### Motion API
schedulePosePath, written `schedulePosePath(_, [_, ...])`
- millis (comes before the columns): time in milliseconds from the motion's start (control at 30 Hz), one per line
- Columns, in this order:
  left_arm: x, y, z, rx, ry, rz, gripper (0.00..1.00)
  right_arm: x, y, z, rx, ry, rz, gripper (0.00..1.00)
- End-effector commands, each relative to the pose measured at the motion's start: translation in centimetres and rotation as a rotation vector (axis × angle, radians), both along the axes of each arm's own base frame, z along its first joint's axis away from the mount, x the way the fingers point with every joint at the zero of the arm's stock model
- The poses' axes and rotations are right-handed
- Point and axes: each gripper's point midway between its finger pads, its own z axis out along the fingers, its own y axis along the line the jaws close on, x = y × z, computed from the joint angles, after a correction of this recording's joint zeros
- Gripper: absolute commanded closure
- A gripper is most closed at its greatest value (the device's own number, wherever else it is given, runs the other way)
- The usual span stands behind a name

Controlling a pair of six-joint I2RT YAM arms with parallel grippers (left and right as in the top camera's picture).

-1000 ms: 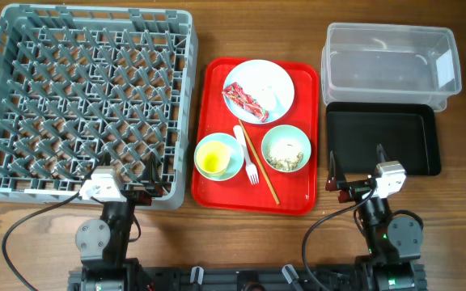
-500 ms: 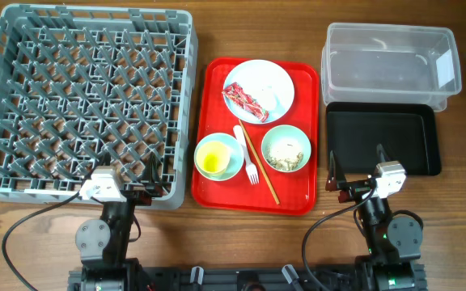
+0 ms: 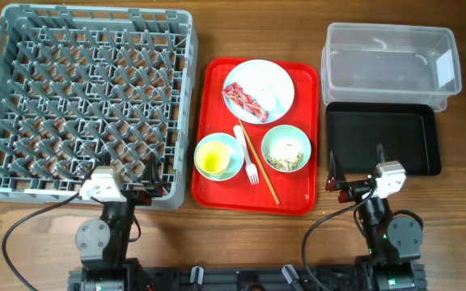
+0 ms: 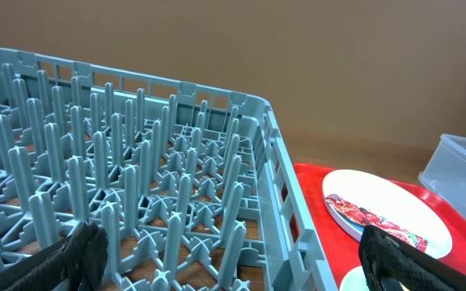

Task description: Sort waste into correct bins and load items into the dishwasher rack

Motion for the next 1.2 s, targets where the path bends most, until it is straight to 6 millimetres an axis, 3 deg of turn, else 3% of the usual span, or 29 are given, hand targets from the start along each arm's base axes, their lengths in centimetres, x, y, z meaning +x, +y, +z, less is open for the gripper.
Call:
schedulePosePath(0, [0.0, -0.1, -0.2, 0.018, -0.001, -0.007, 0.00, -0.1, 0.3, 0.1, 0.030, -0.002, 0.016, 0.00])
schedulePosePath(200, [-0.1, 0.5, 0.3, -0.056, 0.025, 0.034, 0.00, 0.3, 0.2, -0.8, 0.113, 0.086, 0.007, 0.00])
schedulePosePath(333, [0.1, 0.9, 1.3, -0.056, 0.110, 0.058, 0.00, 1.2, 0.4, 0.9, 0.100, 0.153, 0.010, 0.00])
schedulePosePath(567, [1.6, 1.1, 2.8, -0.064, 0.394, 0.068, 0.00, 5.5, 2.0, 3.7, 0.094, 0.415, 0.070, 0.00])
schedulePosePath(767, [2.0, 1.1, 2.9, -0.071, 0.683, 0.074, 0.00, 8.6, 3.1, 3.9, 0.099, 0.715, 0.099, 0.00])
schedulePosePath(867, [2.1, 1.1, 2.7, -0.072, 0.707, 0.074, 0.00, 9.5, 4.9, 4.6, 0.131, 0.706, 0.202, 0.00])
schedulePosePath(967, [2.1, 0.8, 2.8, -0.079, 0.705, 0.060, 0.00, 9.4, 7.8, 6.6, 0.115, 0.616, 0.405, 0.00])
schedulePosePath(1167, [2.2, 0.8, 2.8, -0.081, 0.700, 0.061, 0.00, 11.4, 7.5, 8.2, 0.129, 0.632, 0.368, 0.00])
